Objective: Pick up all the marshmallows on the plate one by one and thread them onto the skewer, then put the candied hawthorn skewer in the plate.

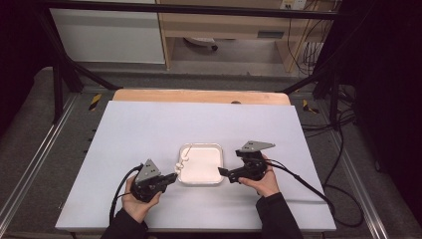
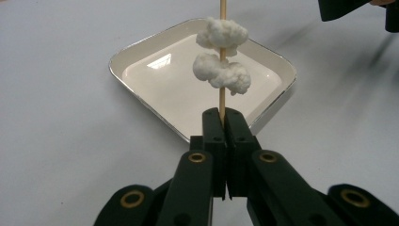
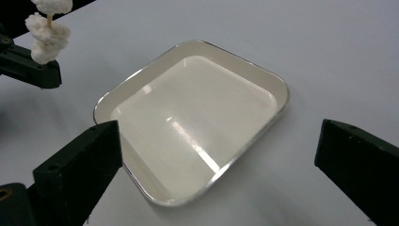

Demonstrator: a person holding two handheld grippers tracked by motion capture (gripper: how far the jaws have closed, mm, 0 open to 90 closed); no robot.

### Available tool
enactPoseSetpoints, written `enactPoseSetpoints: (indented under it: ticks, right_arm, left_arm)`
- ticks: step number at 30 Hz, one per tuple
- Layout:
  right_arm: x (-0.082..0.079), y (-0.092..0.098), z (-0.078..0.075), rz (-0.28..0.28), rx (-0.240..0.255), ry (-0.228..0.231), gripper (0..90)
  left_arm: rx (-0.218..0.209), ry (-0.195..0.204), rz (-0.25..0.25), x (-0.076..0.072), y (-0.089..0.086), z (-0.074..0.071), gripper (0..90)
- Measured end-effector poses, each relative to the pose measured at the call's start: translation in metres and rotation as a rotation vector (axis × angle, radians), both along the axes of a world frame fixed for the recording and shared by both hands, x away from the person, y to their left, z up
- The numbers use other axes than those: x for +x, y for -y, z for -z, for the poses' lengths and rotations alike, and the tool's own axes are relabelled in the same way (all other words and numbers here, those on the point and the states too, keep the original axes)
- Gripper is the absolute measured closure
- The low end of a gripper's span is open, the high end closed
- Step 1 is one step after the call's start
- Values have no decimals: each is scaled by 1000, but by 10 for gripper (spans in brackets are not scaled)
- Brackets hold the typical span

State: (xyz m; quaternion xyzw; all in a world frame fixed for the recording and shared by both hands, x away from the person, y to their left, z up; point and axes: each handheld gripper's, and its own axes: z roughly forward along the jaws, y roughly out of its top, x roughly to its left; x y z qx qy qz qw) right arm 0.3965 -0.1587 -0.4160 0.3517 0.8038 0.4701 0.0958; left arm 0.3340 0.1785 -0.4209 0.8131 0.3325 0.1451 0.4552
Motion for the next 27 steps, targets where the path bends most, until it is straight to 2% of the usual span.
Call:
enactPoseSetpoints:
  ticks: [7,14,18,21,27]
  right_arm:
    - [-8,33,9,47,-30,-1,7]
    - [-15,60,19,59,-41,-20,7]
    - [-17,70,23,62,-35,-28,7]
    - [-19,74,25,66,-48,-20,8]
    - [-23,84,28,79,-52,-21,11]
  left_arm:
    - [18,-17,17,5,5,-6,889]
    - [40,-43,23,14,9,-13,889]
    - [59,-67,23,21,13,-17,889]
    - [73,-84,26,26,18,-18,889]
    - [120,-113,37,39,34,-16,889]
